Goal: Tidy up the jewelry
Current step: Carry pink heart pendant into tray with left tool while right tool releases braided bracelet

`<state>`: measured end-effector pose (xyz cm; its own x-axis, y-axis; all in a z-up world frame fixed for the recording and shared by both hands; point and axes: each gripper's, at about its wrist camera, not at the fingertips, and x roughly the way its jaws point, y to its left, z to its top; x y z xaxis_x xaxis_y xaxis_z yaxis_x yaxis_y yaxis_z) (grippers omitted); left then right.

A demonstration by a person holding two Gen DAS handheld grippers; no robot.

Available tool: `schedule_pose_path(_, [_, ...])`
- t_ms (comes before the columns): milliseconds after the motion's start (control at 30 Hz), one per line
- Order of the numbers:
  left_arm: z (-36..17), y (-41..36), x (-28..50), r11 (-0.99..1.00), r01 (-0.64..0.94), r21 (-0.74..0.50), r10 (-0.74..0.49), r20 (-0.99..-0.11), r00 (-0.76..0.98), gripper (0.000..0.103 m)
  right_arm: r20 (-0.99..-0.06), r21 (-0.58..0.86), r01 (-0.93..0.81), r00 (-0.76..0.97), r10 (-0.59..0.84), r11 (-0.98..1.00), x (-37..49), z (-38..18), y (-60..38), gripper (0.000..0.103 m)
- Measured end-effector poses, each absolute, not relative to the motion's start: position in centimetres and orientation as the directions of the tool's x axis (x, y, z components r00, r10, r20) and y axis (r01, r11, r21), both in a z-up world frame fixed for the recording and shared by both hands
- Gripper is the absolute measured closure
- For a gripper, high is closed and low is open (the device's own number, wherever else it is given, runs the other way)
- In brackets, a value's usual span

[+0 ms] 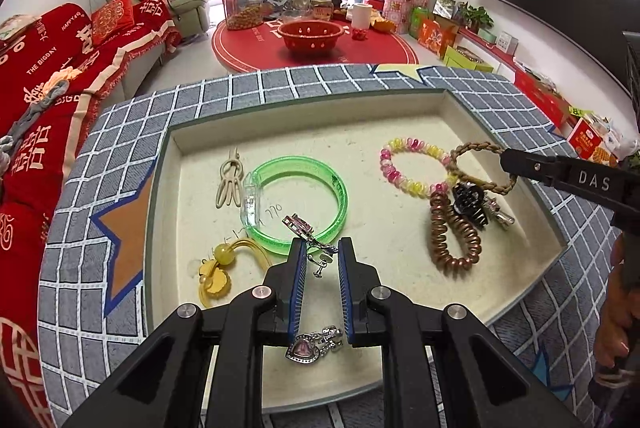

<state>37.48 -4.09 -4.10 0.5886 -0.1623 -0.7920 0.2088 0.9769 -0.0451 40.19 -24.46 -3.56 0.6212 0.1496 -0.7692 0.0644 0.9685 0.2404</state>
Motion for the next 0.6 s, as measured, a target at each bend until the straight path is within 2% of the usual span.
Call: schedule_pose_path(600, [-4.6,-5.1,37.0,0.977,0.212,0.02,-0.114,-0.791,0.601,0.074,-0.817,0.197,0.033,0.557,0.145,0.98,40.4,-5.7,-23.6,0.095])
